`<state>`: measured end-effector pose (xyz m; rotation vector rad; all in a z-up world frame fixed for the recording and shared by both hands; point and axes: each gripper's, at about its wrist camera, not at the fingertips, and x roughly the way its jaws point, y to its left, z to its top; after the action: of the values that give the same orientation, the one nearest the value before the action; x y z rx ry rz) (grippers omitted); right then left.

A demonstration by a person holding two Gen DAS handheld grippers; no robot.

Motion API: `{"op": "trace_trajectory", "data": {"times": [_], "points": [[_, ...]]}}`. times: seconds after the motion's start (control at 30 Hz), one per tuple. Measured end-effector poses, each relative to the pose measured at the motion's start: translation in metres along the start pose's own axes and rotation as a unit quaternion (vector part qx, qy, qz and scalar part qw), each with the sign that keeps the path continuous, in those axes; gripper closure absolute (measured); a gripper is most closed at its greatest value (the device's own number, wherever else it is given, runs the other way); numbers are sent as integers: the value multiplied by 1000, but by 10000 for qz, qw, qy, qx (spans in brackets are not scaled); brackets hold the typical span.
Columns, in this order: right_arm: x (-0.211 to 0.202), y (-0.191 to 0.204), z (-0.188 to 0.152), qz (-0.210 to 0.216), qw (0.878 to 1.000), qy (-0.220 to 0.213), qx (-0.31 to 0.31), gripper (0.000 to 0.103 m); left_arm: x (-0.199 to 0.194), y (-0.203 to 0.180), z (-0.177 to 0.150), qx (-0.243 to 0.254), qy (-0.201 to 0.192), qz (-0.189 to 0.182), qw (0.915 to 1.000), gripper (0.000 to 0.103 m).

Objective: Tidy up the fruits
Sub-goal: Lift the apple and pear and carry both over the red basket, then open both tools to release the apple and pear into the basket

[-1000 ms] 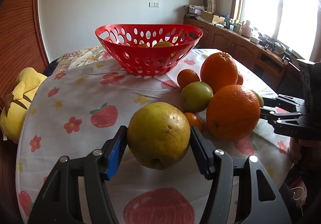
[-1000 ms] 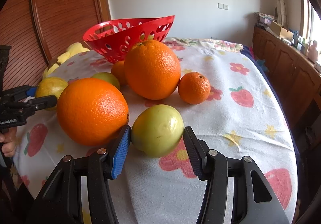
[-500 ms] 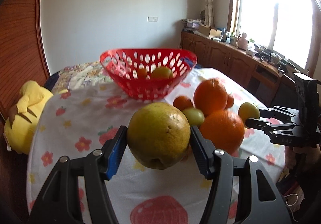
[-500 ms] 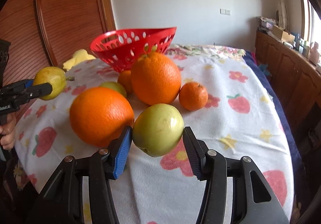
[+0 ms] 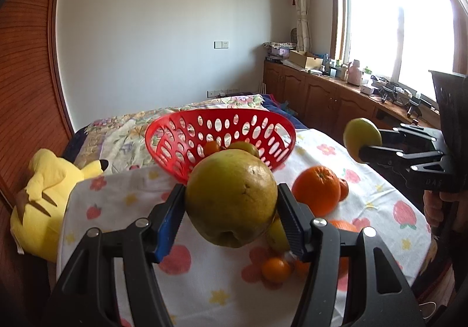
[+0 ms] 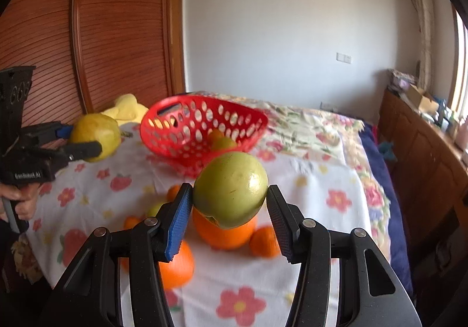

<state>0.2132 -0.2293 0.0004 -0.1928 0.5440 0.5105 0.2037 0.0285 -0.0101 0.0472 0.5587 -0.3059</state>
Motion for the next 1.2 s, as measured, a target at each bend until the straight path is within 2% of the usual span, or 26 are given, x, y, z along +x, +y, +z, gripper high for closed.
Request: {"op": "trace_trajectory", "data": {"times": [0.4,0.57,0.87,0.93,1.2], "points": [[60,1,46,331,9985,119,-408,50,46,10,25,38,133,83,9999,42],[91,-2,60,334,9978,272,-501,50,66,15,28,55,237,110,9996,42],[129,-8,70,425,9957,483,-671,50,93,14,30,128,447,14,9989,42],[135,-10,70,319,9955,570,-680,50,98,12,29,168,497,-24,9986,42],[153,-10,70,396,9936,727,-763,50,112,11,30,205,651,60,9977,42]]}}
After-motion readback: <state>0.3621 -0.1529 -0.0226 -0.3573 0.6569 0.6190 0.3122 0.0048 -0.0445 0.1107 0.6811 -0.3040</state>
